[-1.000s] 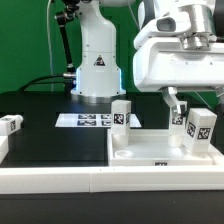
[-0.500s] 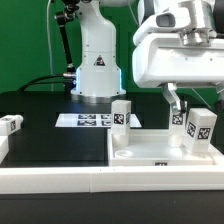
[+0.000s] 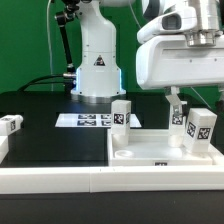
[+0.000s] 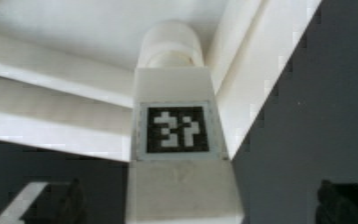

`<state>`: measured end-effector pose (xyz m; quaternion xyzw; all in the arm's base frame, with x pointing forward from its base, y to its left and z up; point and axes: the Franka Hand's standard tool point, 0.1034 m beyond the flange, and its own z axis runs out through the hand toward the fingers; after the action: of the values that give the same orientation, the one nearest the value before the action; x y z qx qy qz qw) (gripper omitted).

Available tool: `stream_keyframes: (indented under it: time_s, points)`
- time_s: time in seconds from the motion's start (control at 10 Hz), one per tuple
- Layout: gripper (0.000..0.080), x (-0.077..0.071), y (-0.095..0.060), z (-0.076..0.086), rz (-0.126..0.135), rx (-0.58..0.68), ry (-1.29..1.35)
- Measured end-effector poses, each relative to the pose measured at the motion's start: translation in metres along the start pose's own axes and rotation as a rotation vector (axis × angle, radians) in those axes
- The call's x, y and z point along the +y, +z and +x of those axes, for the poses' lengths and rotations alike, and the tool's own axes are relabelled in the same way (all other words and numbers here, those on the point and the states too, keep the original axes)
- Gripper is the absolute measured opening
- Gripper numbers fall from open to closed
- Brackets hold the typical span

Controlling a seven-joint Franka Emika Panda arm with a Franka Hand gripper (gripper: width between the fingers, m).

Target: Assemble square table

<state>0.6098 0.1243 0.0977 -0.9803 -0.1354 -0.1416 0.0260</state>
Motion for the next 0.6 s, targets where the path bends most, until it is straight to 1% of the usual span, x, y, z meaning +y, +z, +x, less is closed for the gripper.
stream_keyframes:
  time_s: [0.1,0.2,0.3,0.4,0.5,0.6]
  points:
    - [0.0649,-0.004,0.002,-0.006,0.027,-0.104,0.010]
    - [0.0649,-0.006,0.001,-0.004,0.044,-0.171,0.007]
    - [0.0649,-0.005,0.003,-0.004,0.050,-0.213,0.002]
    - [0.0649,0.001,0.005,-0.007,0.062,-0.277,0.002]
    - [0.0649,0.011,0.007,-0.004,0.059,-0.274,0.007]
    - [0.0649,0.012,0.006,-0.004,0.058,-0.272,0.014]
